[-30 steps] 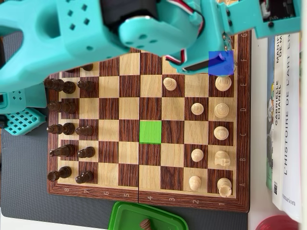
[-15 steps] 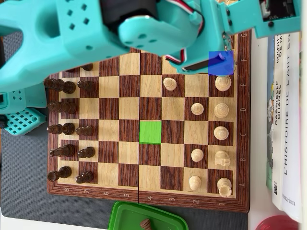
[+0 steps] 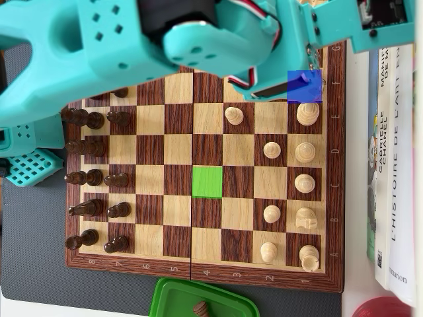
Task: Play chess
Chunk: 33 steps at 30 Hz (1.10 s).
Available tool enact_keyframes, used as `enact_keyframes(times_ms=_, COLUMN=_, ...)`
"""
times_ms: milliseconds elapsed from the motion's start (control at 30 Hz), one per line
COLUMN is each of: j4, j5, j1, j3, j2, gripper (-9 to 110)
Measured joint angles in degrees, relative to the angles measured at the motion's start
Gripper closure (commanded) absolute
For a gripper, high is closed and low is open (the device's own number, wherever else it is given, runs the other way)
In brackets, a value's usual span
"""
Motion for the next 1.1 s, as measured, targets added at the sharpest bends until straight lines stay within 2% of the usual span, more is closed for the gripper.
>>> enact_keyframes(times_ms=733, j4=0.09, j5=0.00, j1=0.00, j3=1.41, j2=0.00, gripper=89)
enact_keyframes(times_ms=867, j4=0.09, j5=0.00, j1=0.00, j3=1.41, j2=0.00, gripper=94)
enact_keyframes(times_ms=1100, j4=0.09, j5=0.00, j1=0.00, j3=1.41, j2=0.00, gripper=95)
